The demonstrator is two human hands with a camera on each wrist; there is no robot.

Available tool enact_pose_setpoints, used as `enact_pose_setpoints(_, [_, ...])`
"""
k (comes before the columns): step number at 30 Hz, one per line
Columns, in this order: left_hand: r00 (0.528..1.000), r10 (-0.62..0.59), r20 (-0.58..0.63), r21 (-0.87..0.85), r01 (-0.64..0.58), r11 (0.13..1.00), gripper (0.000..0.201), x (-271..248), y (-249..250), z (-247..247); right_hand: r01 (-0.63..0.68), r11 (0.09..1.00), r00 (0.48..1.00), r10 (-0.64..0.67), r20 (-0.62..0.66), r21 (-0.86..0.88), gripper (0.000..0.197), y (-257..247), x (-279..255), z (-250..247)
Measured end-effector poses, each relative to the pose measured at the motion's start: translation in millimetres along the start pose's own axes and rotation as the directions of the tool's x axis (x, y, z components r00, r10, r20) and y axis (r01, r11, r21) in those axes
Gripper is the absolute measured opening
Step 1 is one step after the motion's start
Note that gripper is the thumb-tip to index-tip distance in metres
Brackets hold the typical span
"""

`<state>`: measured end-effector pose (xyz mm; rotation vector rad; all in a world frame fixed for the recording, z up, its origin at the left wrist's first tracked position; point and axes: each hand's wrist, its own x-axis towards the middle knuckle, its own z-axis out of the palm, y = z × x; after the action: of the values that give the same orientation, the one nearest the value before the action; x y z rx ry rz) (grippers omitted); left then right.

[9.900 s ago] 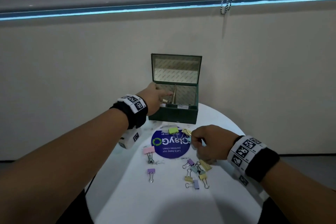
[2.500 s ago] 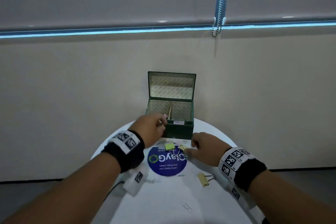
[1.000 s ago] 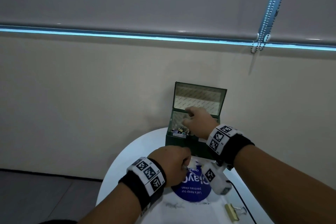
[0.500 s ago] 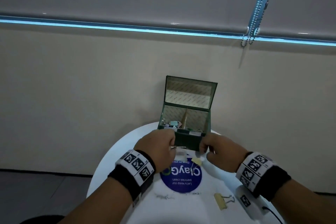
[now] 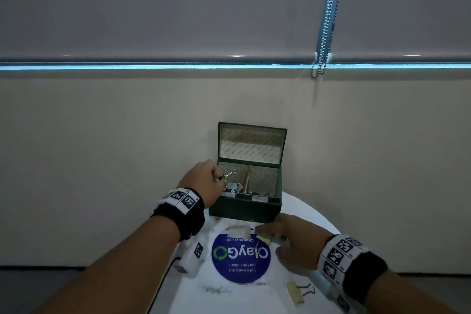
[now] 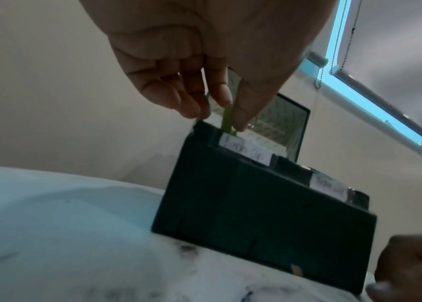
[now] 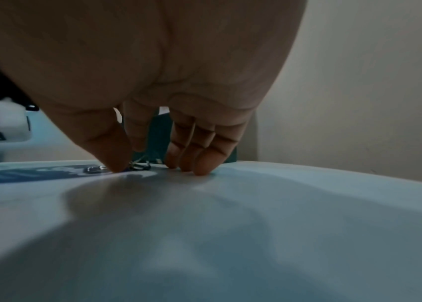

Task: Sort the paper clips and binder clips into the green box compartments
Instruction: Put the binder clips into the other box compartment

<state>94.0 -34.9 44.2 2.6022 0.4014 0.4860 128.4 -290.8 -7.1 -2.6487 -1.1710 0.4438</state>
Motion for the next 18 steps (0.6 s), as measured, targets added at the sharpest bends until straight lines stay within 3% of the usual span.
enact_pose_setpoints(4, [0.998,0.06,0.023,0.076,-0.062,0.995,0.022,-3,-3,5,-0.003,1.0,1.0,0.003,-0.03,-0.005,0.049,6,3,5])
enact_pose_setpoints(6, [0.983,0.184,-0.027,0.081,-0.181,0.98,0.018,-15,4,5,-0.015,1.0,0.997,0.014,-0.074,-0.02,0.032,6,3,4])
enact_pose_setpoints(8, [0.94,0.34,0.032,0.092,-0.341,0.935,0.018,-35,19,5,-0.039,0.999,0.995,0.036,-0.098,-0.036,0.02,6,2,0])
enact_pose_setpoints(10, [0.865,0.435,0.251,0.112,-0.473,0.874,0.015,-61,39,9,-0.061,0.997,0.992,0.057,-0.112,-0.036,0.013,5,0,0])
enact_pose_setpoints(12, [0.725,0.498,0.476,0.157,-0.627,0.763,0.012,-84,57,19,-0.068,0.997,0.99,0.065,-0.126,-0.025,0.012,5,-1,1])
enact_pose_setpoints(14, [0.591,0.514,0.622,0.162,-0.739,0.653,0.023,-102,71,30,-0.074,0.997,0.99,0.072,-0.117,-0.01,0.022,6,-1,1])
enact_pose_setpoints(16, [0.515,0.511,0.688,0.115,-0.773,0.624,0.036,-116,83,38,-0.078,0.997,0.993,0.075,-0.091,-0.031,0.032,7,-1,-1])
enact_pose_setpoints(18, [0.488,0.512,0.706,0.092,-0.781,0.617,0.043,-127,91,46,-0.053,0.996,0.997,0.049,-0.054,-0.074,0.021,7,1,-3])
